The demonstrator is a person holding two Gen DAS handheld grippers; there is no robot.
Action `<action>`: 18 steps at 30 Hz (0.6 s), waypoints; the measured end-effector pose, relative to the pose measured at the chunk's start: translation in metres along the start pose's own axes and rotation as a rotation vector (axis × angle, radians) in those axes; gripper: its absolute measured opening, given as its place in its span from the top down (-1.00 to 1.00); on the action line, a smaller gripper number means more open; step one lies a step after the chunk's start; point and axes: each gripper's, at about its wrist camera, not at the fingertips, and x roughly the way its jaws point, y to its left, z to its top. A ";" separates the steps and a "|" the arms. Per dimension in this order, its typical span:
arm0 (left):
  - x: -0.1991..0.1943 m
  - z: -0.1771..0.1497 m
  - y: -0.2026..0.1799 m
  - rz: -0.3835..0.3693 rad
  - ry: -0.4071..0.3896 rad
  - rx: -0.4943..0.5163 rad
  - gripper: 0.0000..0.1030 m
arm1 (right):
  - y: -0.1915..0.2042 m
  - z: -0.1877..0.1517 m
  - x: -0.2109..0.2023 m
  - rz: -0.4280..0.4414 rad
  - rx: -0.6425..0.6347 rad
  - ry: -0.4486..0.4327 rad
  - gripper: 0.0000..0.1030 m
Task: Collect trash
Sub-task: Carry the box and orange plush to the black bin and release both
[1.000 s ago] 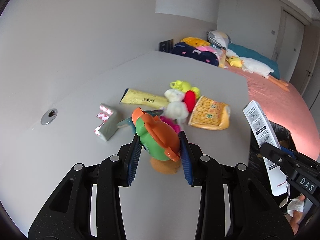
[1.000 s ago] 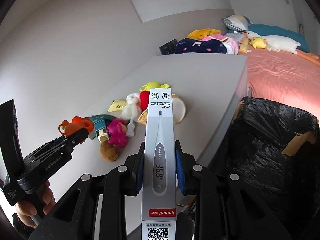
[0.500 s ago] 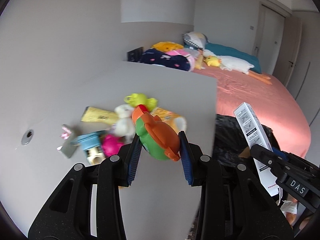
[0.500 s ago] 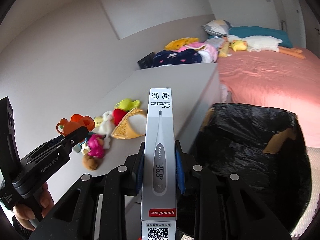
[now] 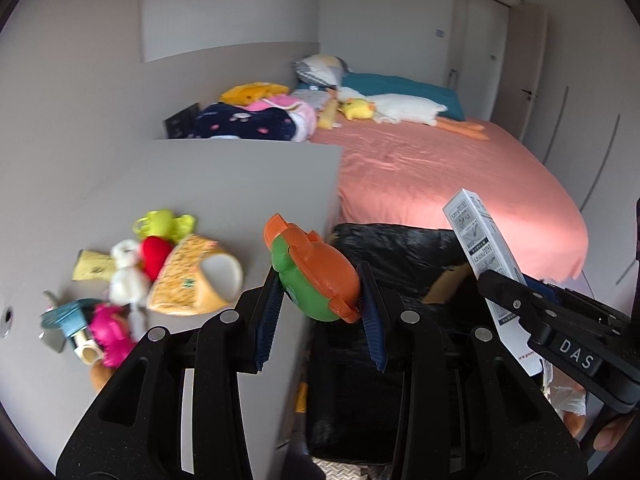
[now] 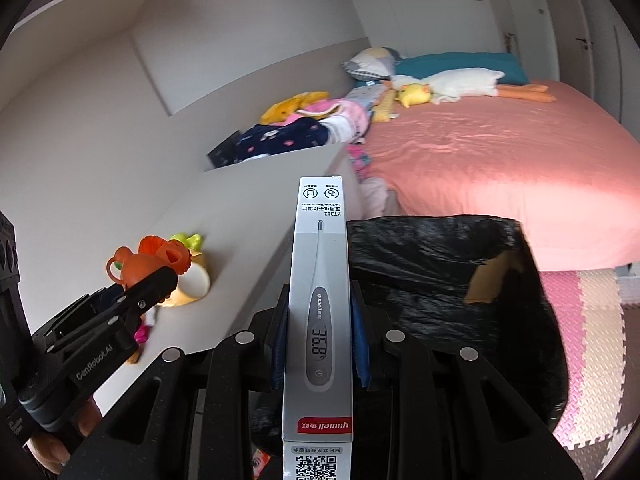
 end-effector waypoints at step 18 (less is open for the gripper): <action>0.038 -0.007 -0.046 -0.128 0.108 0.081 -0.88 | -0.065 0.009 -0.014 -0.215 0.149 -0.060 -0.60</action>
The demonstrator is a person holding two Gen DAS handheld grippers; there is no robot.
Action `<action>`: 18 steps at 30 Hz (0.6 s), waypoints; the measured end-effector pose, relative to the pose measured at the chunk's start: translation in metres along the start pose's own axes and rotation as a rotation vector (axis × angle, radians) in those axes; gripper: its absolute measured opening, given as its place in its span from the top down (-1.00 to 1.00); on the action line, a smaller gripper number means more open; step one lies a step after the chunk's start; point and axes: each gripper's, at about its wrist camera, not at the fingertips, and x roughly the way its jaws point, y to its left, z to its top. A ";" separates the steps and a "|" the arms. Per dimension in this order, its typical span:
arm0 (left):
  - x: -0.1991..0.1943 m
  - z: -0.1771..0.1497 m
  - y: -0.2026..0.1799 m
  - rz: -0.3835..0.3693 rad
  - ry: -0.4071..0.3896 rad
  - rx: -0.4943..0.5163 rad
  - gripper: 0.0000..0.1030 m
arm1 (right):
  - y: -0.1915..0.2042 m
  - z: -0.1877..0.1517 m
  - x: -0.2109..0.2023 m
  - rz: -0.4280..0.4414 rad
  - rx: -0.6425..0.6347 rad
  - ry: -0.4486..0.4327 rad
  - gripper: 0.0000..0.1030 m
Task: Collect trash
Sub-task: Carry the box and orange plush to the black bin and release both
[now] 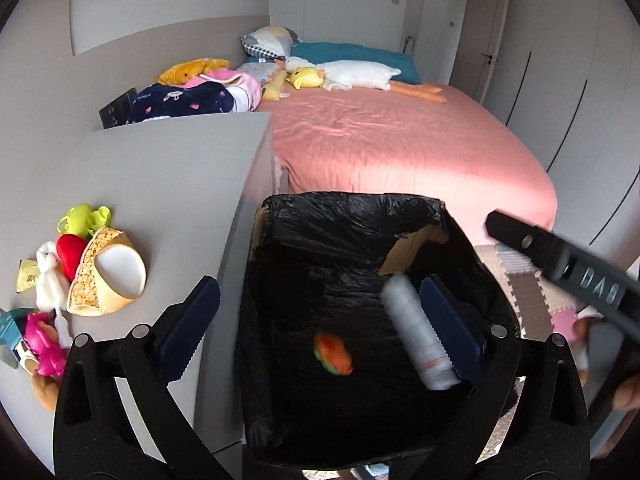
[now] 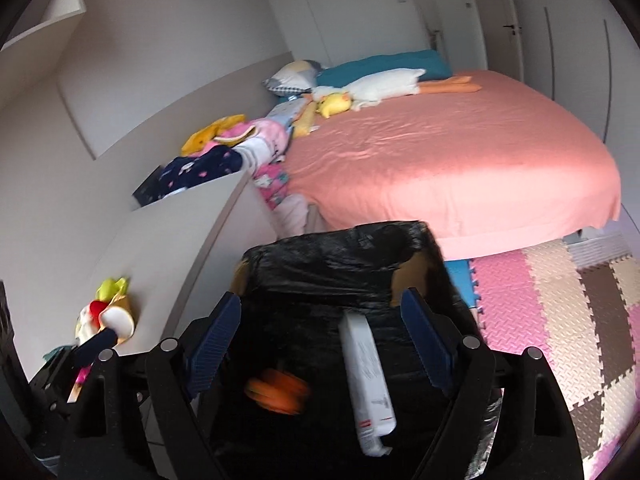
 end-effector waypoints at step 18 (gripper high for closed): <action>-0.017 -0.015 0.039 0.094 0.000 -0.063 -0.88 | 0.033 -0.009 0.014 0.047 -0.073 0.044 -0.60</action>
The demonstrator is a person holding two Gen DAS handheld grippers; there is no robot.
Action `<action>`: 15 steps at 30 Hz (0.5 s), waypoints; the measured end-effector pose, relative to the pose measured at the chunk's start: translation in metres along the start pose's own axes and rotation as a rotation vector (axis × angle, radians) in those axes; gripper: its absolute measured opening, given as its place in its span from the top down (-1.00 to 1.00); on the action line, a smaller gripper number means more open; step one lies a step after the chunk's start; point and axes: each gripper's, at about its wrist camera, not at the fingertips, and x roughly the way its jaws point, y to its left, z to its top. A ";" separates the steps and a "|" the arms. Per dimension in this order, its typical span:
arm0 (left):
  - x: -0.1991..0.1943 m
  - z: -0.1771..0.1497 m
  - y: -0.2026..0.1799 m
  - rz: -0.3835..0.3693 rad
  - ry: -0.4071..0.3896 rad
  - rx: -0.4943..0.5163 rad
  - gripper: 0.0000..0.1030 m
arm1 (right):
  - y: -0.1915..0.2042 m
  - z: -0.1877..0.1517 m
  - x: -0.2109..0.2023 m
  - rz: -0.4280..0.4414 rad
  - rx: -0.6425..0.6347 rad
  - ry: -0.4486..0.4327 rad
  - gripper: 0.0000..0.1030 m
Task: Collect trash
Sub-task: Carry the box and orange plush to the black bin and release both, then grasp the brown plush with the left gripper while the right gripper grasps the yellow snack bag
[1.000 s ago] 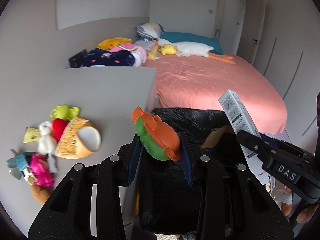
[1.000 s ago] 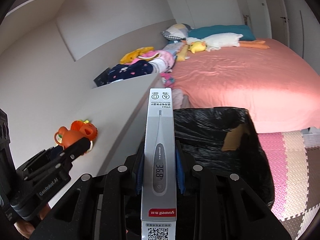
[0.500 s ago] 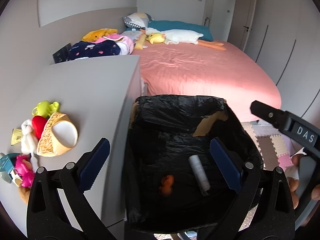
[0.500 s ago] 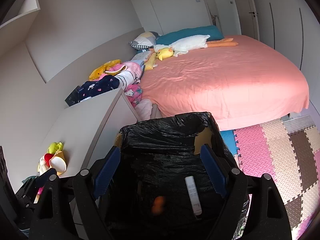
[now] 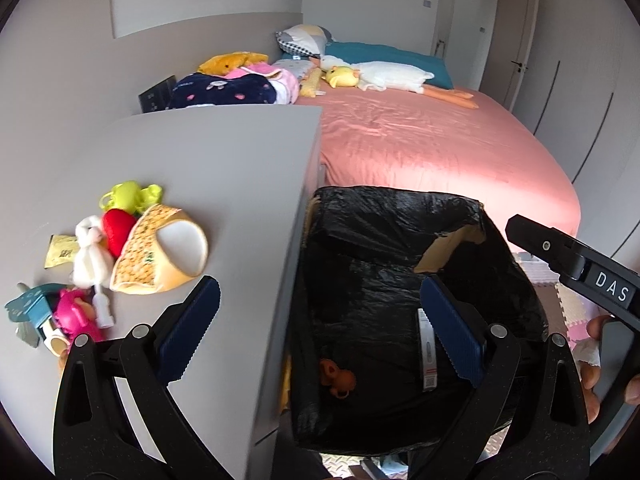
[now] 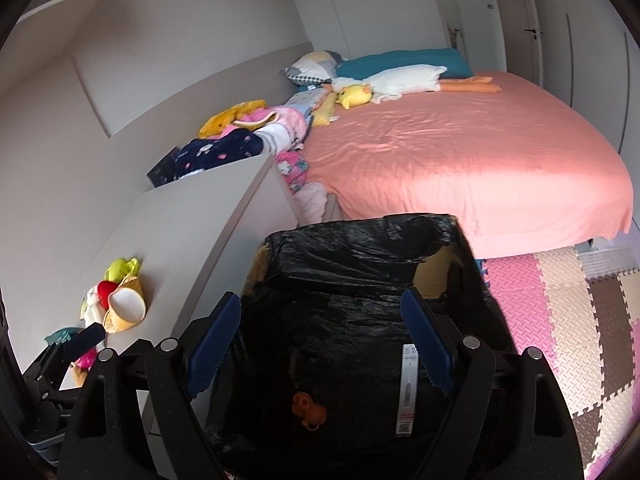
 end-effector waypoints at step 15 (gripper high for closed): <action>-0.029 -0.029 0.063 0.121 -0.006 -0.091 -0.88 | 0.065 -0.019 0.015 0.074 -0.108 0.037 -0.60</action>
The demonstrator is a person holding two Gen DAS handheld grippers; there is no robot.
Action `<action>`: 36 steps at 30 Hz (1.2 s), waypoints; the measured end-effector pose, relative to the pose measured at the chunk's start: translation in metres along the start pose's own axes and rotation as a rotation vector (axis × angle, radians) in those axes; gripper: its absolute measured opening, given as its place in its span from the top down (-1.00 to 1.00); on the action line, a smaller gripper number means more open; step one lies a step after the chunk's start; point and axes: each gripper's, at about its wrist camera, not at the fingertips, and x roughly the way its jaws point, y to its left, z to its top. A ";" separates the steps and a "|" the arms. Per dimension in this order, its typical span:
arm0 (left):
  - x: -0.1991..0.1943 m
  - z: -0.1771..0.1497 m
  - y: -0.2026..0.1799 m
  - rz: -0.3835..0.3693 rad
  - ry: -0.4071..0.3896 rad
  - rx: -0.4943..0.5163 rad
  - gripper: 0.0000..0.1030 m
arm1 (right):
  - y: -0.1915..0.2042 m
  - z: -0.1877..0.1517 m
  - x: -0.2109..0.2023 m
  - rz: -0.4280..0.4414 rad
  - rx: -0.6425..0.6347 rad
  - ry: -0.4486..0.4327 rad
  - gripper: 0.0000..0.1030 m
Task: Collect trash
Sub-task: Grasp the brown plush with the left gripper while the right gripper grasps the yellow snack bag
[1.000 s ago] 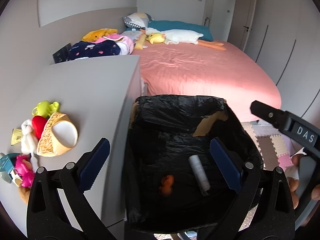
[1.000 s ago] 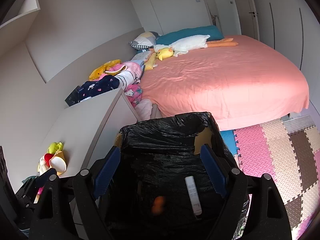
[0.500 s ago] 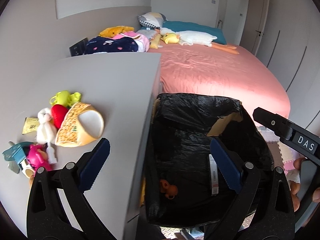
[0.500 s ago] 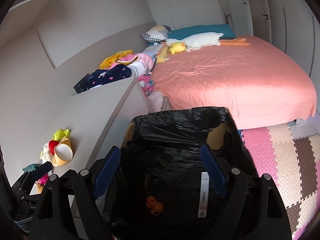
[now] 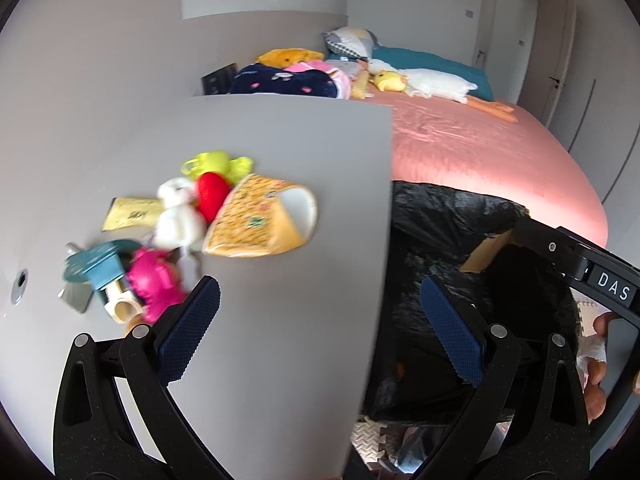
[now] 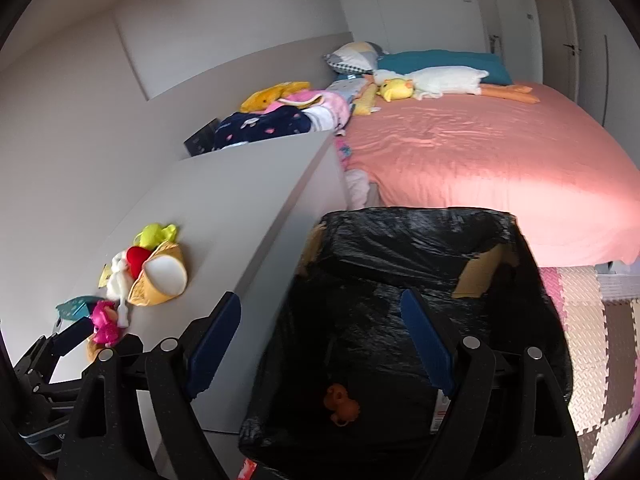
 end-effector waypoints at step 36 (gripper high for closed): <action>0.017 -0.043 0.113 0.088 0.084 -0.189 0.10 | 0.102 -0.024 0.055 0.148 -0.124 0.122 -0.60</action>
